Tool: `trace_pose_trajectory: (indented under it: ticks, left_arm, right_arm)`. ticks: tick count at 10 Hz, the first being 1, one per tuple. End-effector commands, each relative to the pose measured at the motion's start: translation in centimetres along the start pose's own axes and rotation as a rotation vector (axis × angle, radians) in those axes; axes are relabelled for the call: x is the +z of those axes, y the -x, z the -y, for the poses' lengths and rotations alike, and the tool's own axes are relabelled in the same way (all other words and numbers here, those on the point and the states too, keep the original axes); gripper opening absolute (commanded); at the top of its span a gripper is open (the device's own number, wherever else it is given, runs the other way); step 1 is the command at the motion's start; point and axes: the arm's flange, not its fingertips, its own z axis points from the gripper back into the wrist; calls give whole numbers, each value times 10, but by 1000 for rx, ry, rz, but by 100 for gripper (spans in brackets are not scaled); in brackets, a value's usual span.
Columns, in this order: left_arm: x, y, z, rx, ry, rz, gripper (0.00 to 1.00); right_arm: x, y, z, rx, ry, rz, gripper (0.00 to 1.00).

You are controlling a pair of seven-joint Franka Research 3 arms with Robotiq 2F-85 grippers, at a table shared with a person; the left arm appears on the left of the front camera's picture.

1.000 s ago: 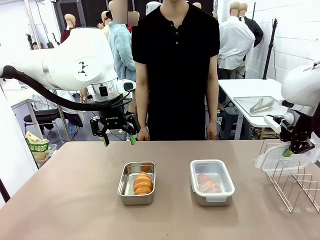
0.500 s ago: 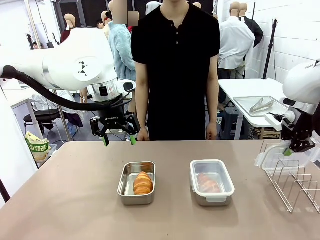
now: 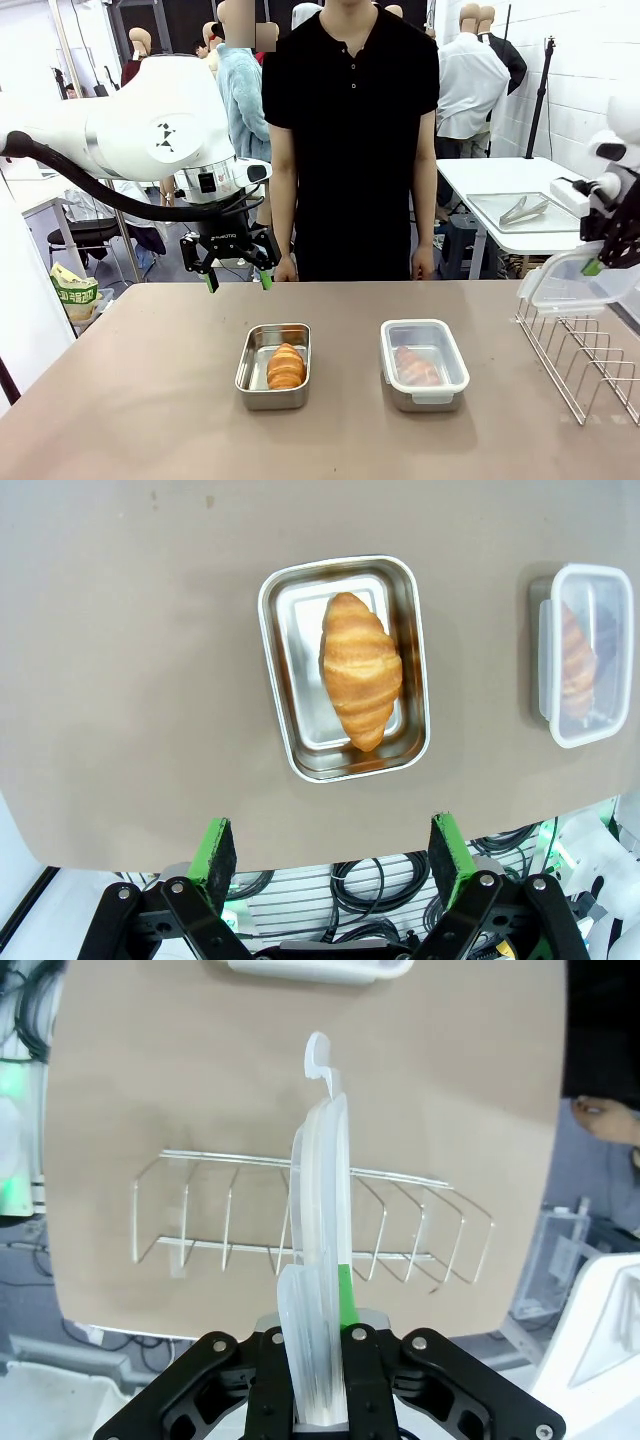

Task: Place the bread in airtight containers.
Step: Pick up one Airtight Container lid and hand it to the human.

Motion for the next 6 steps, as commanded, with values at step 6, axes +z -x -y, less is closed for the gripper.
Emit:
trace_pose_trajectory:
  ticks: [6]
  left_arm:
    - [1, 1, -1, 1, -4, 3, 100]
  right_arm:
    - [76, -80, 41, 340, 300, 69, 0]
